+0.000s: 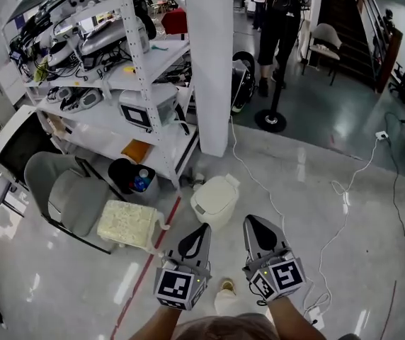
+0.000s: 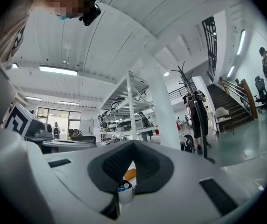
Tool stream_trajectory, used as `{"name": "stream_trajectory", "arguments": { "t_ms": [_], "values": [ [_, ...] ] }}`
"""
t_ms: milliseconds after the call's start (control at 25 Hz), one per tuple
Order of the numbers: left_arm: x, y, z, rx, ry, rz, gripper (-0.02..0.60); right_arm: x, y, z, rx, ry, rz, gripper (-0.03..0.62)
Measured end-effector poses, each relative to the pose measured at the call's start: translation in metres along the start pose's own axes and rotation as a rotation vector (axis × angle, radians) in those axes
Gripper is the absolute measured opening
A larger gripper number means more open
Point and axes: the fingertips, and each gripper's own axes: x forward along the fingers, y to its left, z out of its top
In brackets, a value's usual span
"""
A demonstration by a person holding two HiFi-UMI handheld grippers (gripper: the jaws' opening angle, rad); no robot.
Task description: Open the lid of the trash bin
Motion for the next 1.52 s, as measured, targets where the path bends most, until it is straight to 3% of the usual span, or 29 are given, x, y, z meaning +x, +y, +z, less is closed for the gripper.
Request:
{"name": "stream_trajectory", "arguments": {
  "t_ms": [560, 1080, 1280, 1520],
  "values": [
    [0.085, 0.067, 0.008, -0.049, -0.005, 0.124, -0.015, 0.105, -0.038, -0.005, 0.000, 0.010, 0.102, 0.006],
    [0.126, 0.130, 0.002, -0.022, -0.026, 0.115, -0.015, 0.180, -0.048, -0.019, 0.004, 0.031, 0.058, 0.006],
    [0.136, 0.136, -0.016, -0.097, 0.042, 0.109, -0.014, 0.192, -0.050, -0.035, 0.016, 0.047, 0.067, 0.006],
    [0.154, 0.151, -0.033, -0.087, 0.036, 0.099, -0.015, 0.209, -0.060, -0.051, 0.020, 0.052, 0.061, 0.006]
  ]
}}
